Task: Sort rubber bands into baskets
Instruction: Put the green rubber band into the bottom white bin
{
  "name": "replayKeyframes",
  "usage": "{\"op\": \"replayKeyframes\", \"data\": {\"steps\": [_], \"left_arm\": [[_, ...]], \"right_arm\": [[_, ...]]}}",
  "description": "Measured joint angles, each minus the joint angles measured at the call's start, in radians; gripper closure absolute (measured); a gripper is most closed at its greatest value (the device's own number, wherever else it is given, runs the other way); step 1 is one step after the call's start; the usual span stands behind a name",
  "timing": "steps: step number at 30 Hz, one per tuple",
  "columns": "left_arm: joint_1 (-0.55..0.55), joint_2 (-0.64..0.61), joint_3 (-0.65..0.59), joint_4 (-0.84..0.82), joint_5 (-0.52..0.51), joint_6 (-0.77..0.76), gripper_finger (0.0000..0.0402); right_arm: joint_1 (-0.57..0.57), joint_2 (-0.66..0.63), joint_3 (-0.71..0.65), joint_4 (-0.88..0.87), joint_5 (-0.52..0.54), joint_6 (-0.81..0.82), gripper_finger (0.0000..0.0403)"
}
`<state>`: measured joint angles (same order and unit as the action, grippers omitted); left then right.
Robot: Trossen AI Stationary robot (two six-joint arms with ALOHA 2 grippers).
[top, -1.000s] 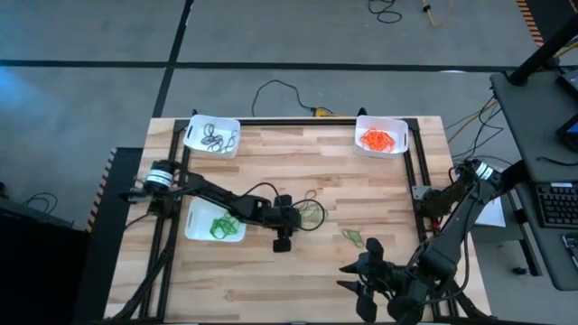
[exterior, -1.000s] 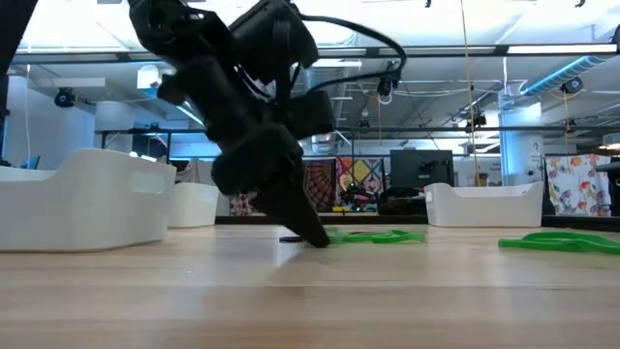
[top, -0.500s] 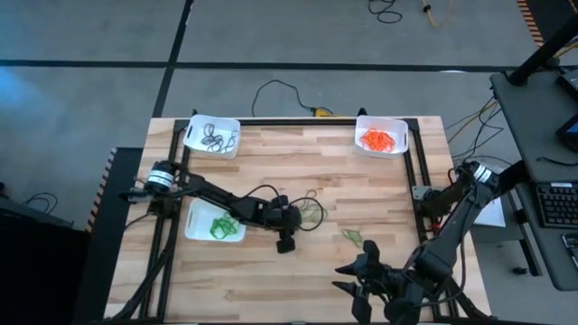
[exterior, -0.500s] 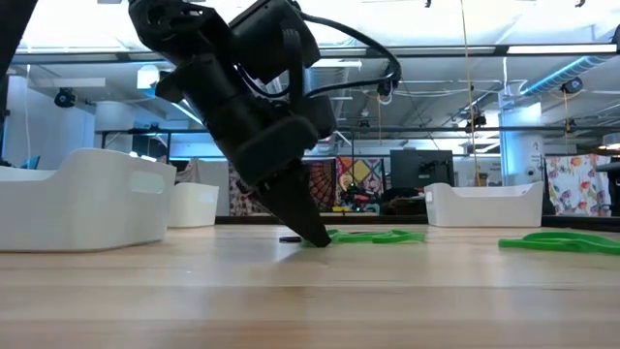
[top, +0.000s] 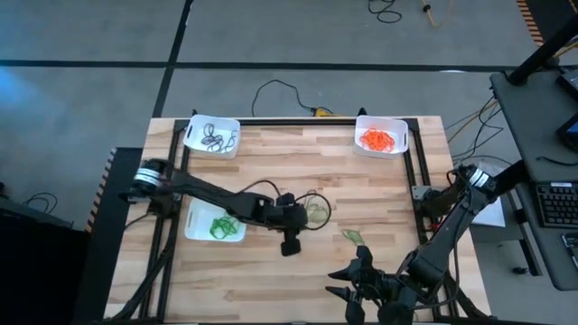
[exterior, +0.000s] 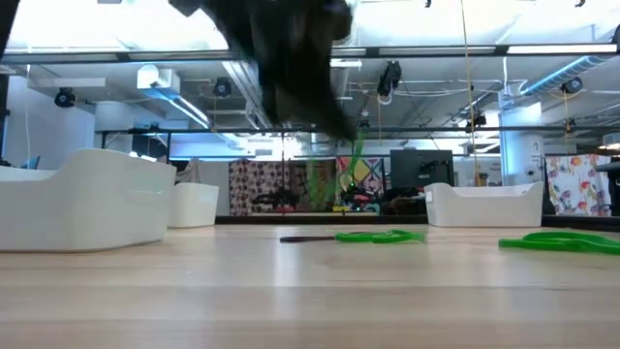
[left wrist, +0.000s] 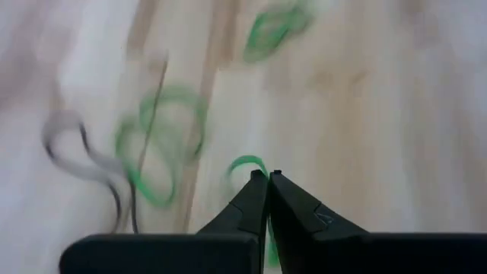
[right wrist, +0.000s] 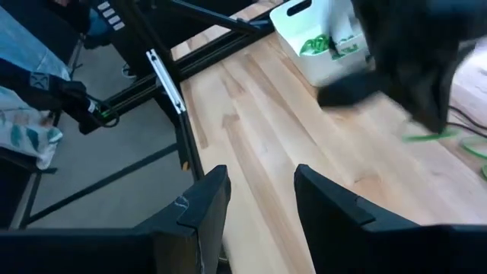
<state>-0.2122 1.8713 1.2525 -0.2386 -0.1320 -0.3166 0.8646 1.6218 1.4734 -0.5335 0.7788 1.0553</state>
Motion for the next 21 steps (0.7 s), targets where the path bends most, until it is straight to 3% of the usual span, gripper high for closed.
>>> {"op": "replayKeyframes", "data": {"steps": [5,10,16,21], "left_arm": [[-0.061,-0.130,0.101,-0.167,0.019,0.109,0.0402],[-0.160,-0.295,0.188,-0.417,0.022,0.095,0.0402],[-0.358,-0.458,0.143,-0.746,0.019,-0.238,0.0402],[-0.518,-0.569,-0.023,-0.919,-0.066,-0.614,0.0401]], "right_arm": [[0.000,-0.008,0.000,-0.001,0.000,-0.019,0.0259],[0.000,-0.010,0.000,-0.007,0.000,-0.024,0.0259],[-0.011,-0.010,0.000,-0.007,0.008,-0.079,0.0259],[-0.034,-0.010,-0.001,-0.007,0.009,-0.111,0.0259]]}}
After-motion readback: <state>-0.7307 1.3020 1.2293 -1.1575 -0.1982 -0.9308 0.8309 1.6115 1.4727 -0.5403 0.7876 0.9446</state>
